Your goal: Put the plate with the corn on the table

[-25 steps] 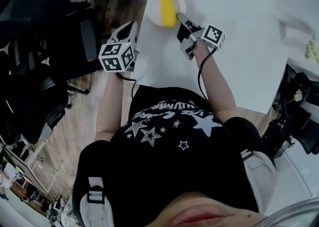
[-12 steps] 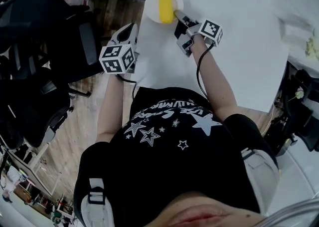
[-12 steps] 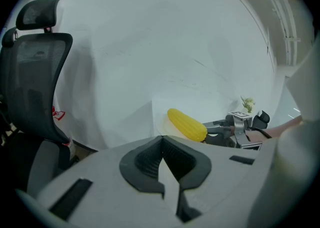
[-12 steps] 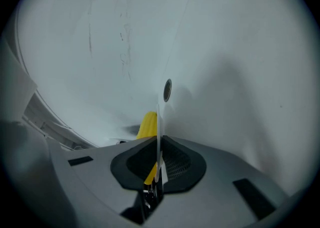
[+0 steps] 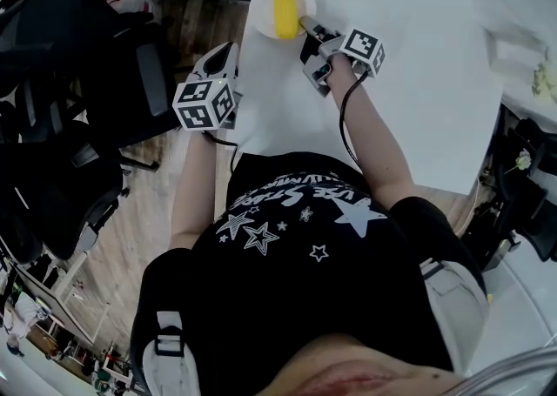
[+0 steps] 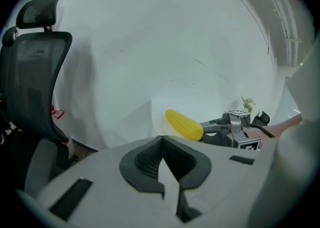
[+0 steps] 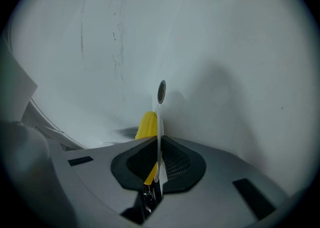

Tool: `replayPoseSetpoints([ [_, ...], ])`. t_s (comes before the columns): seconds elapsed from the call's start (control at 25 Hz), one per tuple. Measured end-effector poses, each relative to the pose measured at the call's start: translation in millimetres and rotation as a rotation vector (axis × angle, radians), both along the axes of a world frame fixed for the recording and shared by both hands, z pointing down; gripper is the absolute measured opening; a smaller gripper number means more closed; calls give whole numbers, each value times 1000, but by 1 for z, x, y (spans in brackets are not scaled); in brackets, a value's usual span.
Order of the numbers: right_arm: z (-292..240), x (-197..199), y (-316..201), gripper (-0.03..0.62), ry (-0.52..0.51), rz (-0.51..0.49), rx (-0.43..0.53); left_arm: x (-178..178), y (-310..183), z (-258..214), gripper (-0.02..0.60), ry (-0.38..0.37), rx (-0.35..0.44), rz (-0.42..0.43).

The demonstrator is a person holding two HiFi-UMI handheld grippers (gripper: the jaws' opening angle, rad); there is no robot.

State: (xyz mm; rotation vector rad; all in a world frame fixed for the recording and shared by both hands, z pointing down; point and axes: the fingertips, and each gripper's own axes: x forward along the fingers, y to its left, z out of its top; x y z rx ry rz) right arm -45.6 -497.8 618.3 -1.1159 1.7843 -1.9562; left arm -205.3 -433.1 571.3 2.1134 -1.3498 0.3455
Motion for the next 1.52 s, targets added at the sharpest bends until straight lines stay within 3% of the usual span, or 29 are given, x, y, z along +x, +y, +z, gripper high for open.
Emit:
replayPoseSetpoints([
  [0.52, 9, 1, 3, 14, 52, 20, -127, 6, 4, -2, 6, 1, 1, 1],
  [1.04, 14, -7, 14, 15, 144, -95, -209, 14, 13, -3, 6, 16, 7, 26],
  [1.52, 9, 3, 8, 66, 520, -211, -94, 13, 18, -2, 6, 5, 1, 25],
])
